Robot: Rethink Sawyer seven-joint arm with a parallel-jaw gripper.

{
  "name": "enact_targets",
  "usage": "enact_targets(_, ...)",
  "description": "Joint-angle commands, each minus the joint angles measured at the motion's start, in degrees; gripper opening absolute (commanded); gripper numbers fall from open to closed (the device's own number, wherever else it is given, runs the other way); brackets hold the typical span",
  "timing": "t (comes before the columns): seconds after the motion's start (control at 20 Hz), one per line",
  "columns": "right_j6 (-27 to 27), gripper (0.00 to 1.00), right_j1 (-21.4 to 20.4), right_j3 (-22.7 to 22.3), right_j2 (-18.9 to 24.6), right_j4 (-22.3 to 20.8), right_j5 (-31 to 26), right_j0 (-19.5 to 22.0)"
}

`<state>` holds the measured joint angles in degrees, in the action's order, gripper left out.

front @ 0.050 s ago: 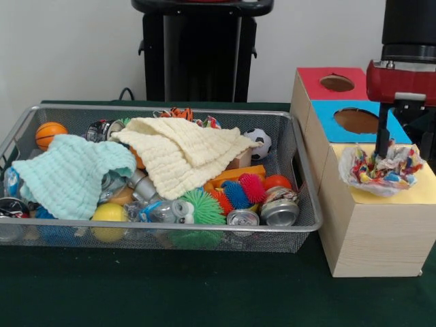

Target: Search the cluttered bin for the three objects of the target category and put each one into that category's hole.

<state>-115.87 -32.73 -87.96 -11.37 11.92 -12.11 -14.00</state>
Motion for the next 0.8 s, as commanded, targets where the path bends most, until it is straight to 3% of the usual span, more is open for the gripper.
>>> enact_targets(0.05,-10.1,1.00,4.1,-5.9,2.9,-0.9,3.6,-2.0)
enact_targets(0.8,-11.2,1.00,6.4,-6.3,1.5,-0.1,8.1,-4.1)
